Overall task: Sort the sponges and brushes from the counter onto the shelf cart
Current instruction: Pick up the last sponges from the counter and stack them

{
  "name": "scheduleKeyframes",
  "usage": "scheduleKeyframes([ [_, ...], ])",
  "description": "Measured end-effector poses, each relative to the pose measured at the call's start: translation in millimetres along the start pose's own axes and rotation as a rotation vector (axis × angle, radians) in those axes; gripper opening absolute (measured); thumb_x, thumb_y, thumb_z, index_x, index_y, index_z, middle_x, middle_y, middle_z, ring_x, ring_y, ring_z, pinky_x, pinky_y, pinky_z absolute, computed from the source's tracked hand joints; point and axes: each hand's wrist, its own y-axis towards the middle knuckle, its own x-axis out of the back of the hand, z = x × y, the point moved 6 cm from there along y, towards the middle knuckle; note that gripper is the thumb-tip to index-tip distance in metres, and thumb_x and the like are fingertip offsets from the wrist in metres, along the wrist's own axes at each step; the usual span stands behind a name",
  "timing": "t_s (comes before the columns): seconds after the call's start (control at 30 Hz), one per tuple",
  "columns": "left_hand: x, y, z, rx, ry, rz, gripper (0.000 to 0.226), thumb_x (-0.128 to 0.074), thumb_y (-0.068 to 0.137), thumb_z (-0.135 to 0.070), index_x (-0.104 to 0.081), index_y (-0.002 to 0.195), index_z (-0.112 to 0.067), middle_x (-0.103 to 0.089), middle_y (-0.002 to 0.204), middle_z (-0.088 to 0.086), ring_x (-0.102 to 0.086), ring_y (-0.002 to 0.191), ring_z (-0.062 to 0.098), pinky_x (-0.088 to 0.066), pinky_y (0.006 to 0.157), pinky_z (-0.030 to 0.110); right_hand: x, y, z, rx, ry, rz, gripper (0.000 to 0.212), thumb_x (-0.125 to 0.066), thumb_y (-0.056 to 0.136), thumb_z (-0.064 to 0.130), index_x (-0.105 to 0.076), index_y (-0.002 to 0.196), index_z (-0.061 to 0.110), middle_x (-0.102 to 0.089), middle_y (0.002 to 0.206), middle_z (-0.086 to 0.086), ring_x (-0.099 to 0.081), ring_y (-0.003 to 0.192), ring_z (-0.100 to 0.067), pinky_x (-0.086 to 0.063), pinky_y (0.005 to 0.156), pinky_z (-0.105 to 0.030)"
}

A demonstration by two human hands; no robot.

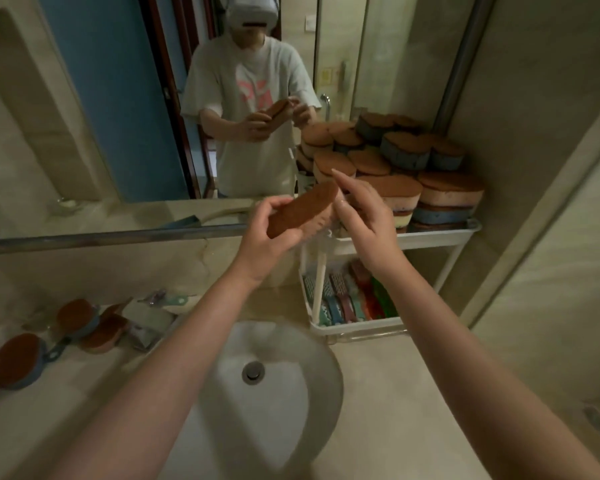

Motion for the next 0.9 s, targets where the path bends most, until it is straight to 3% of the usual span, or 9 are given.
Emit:
scheduleKeyframes([
  [0.1, -11, 23, -20, -0.046, -0.004, 0.077, 0.062, -0.06, 0.054, -0.041, -0.05, 0.114, -0.029, -0.052, 0.117, 0.006, -0.055, 0.103, 0.014, -0.05, 0.083, 0.024, 9, 12, -1, -0.135, 0.183, 0.045, 0.037, -0.052, 0.092, 0.029, -0.051, 0.125, 0.013, -0.057, 0.11, 0.01, -0.056, 0.103, 0.002, -0.049, 0.081, -0.017],
  [0.17, -20, 39, -32, -0.055, -0.035, 0.122, 0.069, -0.062, 0.058, -0.036, -0.042, 0.123, -0.024, -0.051, 0.111, -0.002, -0.054, 0.103, 0.011, -0.051, 0.083, 0.021, 21, 19, -4, -0.222, 0.293, 0.055, 0.04, -0.056, 0.087, 0.029, -0.044, 0.121, 0.013, -0.054, 0.105, 0.007, -0.057, 0.099, -0.004, -0.051, 0.079, -0.023],
  [0.23, -28, 57, -41, -0.07, -0.074, 0.139, 0.074, -0.061, 0.058, -0.038, -0.037, 0.126, -0.024, -0.052, 0.113, -0.004, -0.055, 0.106, 0.01, -0.051, 0.086, 0.024, 34, 28, -7, -0.254, 0.354, 0.063, 0.041, -0.058, 0.084, 0.026, -0.041, 0.12, 0.016, -0.055, 0.108, 0.003, -0.058, 0.101, -0.012, -0.054, 0.082, -0.029],
  [0.33, -41, 81, -47, -0.068, -0.071, 0.164, 0.073, -0.061, 0.062, -0.033, -0.036, 0.129, -0.021, -0.051, 0.121, 0.002, -0.053, 0.109, 0.011, -0.049, 0.086, 0.02, 46, 42, -14, -0.271, 0.317, 0.095, 0.041, -0.062, 0.085, 0.021, -0.047, 0.124, 0.021, -0.057, 0.117, -0.001, -0.06, 0.107, -0.015, -0.055, 0.083, -0.027],
  [0.47, -55, 112, -37, -0.017, 0.006, 0.119, 0.058, -0.058, 0.086, -0.018, -0.032, 0.138, -0.016, -0.041, 0.136, 0.003, -0.042, 0.123, 0.013, -0.039, 0.096, 0.025, 68, 65, -38, -0.329, 0.165, -0.05, 0.021, -0.068, 0.084, 0.025, -0.061, 0.103, 0.021, -0.062, 0.103, 0.005, -0.061, 0.103, -0.015, -0.055, 0.079, -0.026],
  [0.6, -54, 133, -10, 0.067, 0.129, 0.045, 0.039, -0.046, 0.097, -0.023, -0.047, 0.135, -0.013, -0.047, 0.139, 0.006, -0.042, 0.129, 0.018, -0.035, 0.107, 0.031, 80, 85, -55, -0.336, -0.103, -0.247, 0.028, -0.072, 0.079, 0.038, -0.055, 0.098, 0.026, -0.059, 0.098, 0.008, -0.057, 0.092, -0.007, -0.055, 0.078, -0.029],
  [0.77, -60, 143, 17, 0.156, 0.216, 0.039, 0.042, -0.044, 0.096, -0.034, -0.058, 0.127, -0.009, -0.051, 0.138, 0.01, -0.044, 0.13, 0.023, -0.033, 0.111, 0.043, 65, 107, -64, -0.241, -0.621, -0.269, 0.043, -0.062, 0.079, 0.054, -0.052, 0.106, 0.022, -0.058, 0.104, -0.001, -0.055, 0.099, -0.022, -0.048, 0.086, -0.045],
  [0.9, -63, 146, 17, 0.116, 0.273, 0.04, 0.036, -0.039, 0.098, -0.027, -0.065, 0.116, -0.011, -0.048, 0.141, 0.009, -0.037, 0.135, 0.019, -0.028, 0.11, 0.029, 55, 108, -76, -0.275, -0.878, -0.145, 0.049, -0.054, 0.085, 0.056, -0.053, 0.124, 0.026, -0.054, 0.125, -0.008, -0.044, 0.121, -0.031, -0.034, 0.1, -0.048],
])
